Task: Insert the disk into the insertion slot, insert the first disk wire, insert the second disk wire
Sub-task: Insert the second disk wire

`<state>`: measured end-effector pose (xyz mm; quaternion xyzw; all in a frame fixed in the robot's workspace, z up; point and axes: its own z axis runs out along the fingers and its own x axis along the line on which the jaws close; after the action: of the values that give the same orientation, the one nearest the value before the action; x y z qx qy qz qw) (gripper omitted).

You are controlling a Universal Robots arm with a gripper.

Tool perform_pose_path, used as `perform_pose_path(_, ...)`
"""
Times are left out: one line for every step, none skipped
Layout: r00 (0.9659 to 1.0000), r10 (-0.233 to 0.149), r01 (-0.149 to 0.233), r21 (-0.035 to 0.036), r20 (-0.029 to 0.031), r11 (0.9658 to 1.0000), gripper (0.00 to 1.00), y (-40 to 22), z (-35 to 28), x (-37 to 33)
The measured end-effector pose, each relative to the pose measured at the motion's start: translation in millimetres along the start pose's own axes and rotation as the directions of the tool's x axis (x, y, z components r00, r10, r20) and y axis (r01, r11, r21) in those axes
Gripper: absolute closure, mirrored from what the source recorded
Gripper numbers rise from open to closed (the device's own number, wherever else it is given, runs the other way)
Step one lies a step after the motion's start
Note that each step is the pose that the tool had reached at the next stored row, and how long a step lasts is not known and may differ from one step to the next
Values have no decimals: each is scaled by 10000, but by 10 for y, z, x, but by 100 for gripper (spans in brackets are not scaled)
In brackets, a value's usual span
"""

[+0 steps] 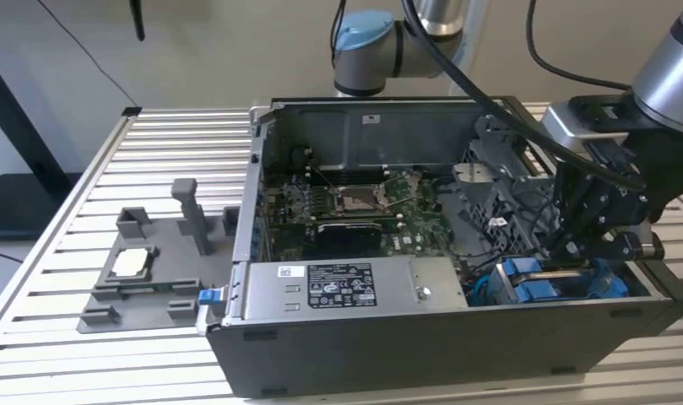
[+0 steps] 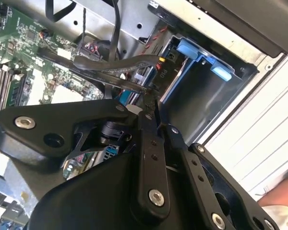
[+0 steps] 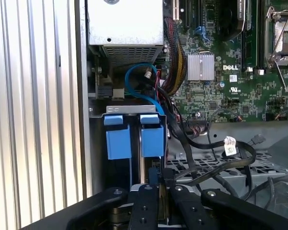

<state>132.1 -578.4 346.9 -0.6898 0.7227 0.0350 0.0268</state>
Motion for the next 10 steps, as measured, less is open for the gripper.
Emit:
perform_pose_path(10000, 0, 0, 2, -53, 10000, 84, 1, 2, -22)
perform_pose_path(9999, 1, -1, 6, -110, 10000, 84, 2, 4, -38)
perform_pose_path(9998, 2, -2, 9, -189, 10000, 84, 2, 4, -44)
perform_pose_path(9995, 4, -3, 15, -305, 10000, 84, 2, 4, -46)
perform_pose_path(9991, 5, -4, 21, -430, 10000, 84, 2, 4, -47)
perform_pose_path(9985, 7, -6, 26, -548, 10000, 84, 2, 3, -48)
perform_pose_path(9979, 8, -6, 32, -654, 10000, 84, 3, 6, -53)
perform_pose_path(9974, 9, -6, 40, -718, 10000, 84, 3, 6, -63)
perform_pose_path(9972, 10, -6, 49, -750, 10000, 84, 3, 7, -76)
perform_pose_path(9970, 10, -5, 55, -770, 10000, 84, 4, 9, -91)
